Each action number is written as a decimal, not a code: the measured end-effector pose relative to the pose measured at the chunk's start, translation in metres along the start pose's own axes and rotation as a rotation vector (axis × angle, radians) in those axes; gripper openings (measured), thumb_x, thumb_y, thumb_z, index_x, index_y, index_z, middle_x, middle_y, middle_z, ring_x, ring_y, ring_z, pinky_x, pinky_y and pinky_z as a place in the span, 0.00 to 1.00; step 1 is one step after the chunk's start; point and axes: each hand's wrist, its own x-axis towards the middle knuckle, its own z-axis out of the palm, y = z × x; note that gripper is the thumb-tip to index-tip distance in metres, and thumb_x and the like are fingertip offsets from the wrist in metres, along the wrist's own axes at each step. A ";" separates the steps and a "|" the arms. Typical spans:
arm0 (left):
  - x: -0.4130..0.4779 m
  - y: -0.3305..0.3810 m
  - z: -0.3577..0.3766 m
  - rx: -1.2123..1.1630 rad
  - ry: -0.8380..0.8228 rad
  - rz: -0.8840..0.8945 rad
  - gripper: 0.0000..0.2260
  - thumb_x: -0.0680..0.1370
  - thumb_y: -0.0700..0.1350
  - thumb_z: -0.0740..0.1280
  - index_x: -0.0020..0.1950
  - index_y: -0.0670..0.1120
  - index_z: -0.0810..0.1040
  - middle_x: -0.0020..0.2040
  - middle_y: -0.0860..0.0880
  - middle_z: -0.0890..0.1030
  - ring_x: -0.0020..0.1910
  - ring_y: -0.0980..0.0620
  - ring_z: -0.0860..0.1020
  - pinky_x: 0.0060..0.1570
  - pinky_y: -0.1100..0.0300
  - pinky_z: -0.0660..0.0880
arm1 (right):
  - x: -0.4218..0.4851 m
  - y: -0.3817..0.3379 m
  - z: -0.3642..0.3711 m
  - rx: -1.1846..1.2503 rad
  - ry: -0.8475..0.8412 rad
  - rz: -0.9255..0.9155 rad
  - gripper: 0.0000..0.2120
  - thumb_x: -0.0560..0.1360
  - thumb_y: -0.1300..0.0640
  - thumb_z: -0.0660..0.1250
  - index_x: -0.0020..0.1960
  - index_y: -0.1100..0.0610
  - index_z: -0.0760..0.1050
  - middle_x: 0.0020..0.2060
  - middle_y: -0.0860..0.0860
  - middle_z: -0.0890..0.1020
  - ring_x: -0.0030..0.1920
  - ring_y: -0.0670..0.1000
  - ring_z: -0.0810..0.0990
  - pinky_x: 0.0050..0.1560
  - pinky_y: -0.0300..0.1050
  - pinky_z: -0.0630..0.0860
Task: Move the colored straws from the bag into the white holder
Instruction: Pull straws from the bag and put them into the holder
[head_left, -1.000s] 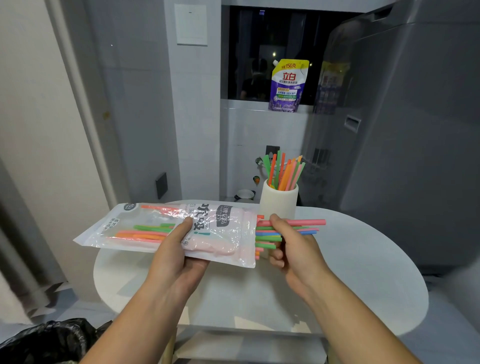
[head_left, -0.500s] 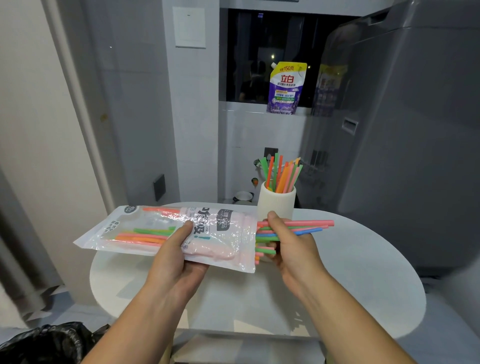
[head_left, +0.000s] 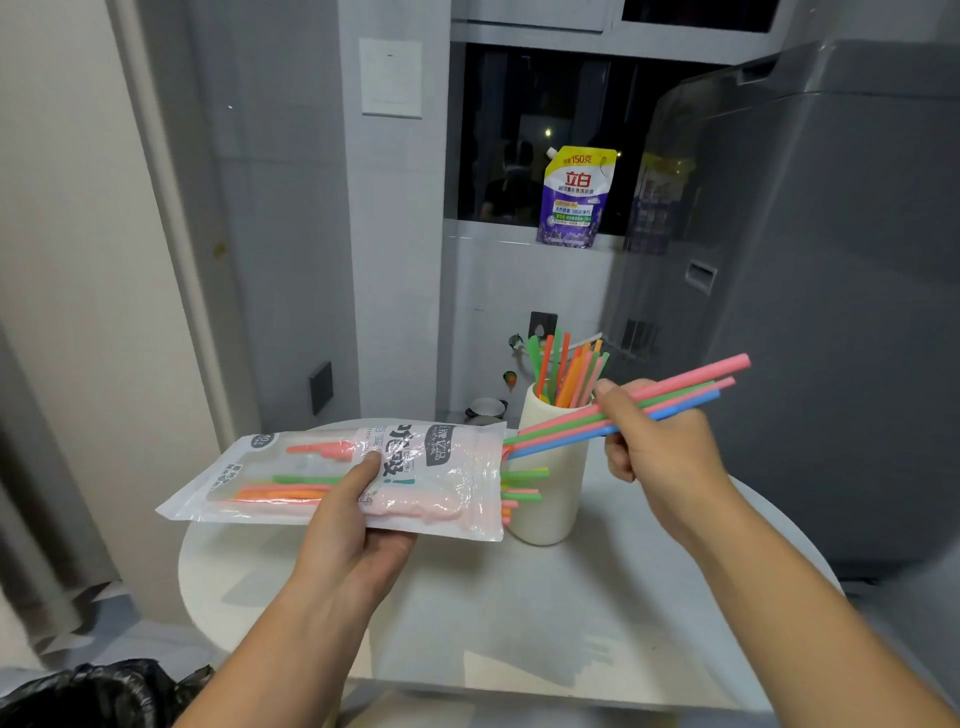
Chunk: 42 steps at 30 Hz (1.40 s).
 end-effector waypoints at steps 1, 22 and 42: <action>0.001 0.001 0.000 -0.006 0.001 0.005 0.08 0.81 0.38 0.68 0.58 0.40 0.83 0.52 0.42 0.89 0.44 0.44 0.89 0.30 0.44 0.83 | 0.003 -0.005 -0.003 0.000 -0.003 -0.006 0.11 0.79 0.58 0.68 0.40 0.63 0.75 0.22 0.52 0.66 0.22 0.49 0.62 0.22 0.41 0.60; 0.005 0.010 -0.001 -0.045 0.016 0.066 0.05 0.82 0.38 0.66 0.55 0.41 0.82 0.43 0.44 0.89 0.38 0.45 0.88 0.25 0.43 0.81 | 0.045 -0.090 -0.058 -0.217 -0.022 -0.161 0.14 0.79 0.53 0.68 0.45 0.65 0.78 0.27 0.53 0.69 0.24 0.48 0.67 0.25 0.42 0.66; 0.000 0.003 0.002 -0.065 -0.004 0.030 0.05 0.82 0.38 0.66 0.55 0.40 0.81 0.44 0.42 0.89 0.37 0.43 0.88 0.25 0.42 0.81 | 0.048 -0.107 -0.061 -0.242 -0.051 -0.217 0.14 0.79 0.53 0.68 0.44 0.64 0.78 0.29 0.55 0.70 0.24 0.48 0.68 0.25 0.41 0.69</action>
